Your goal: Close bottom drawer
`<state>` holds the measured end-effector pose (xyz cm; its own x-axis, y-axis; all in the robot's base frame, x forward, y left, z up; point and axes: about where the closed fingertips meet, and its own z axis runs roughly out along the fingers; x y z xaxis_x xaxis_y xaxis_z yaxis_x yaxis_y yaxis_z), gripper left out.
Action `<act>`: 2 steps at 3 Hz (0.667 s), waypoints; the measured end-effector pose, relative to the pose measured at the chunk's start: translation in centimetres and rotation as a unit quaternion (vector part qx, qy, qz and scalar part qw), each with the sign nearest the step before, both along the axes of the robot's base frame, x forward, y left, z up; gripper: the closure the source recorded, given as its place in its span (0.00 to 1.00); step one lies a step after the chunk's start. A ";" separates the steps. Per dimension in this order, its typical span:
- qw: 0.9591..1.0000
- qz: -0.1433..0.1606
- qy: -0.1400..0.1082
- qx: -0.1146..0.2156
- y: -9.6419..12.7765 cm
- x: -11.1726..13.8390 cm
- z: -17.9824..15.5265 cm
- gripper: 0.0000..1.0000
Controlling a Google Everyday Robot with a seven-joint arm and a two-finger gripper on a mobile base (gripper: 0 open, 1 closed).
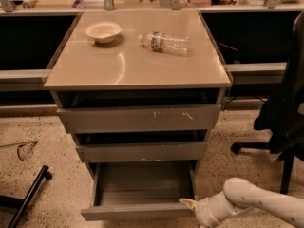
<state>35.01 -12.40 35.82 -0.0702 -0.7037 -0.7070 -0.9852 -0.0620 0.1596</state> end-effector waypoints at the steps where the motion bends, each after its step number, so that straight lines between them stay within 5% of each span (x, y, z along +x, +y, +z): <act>1: 0.999 -0.005 -0.024 0.024 1.2 0.1 -3.4 0.00; 2: 0.999 -0.005 -0.024 0.024 1.2 0.1 -3.4 0.00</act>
Offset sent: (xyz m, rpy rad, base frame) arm 0.0034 0.0092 -0.0275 0.0376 -0.0441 -0.0102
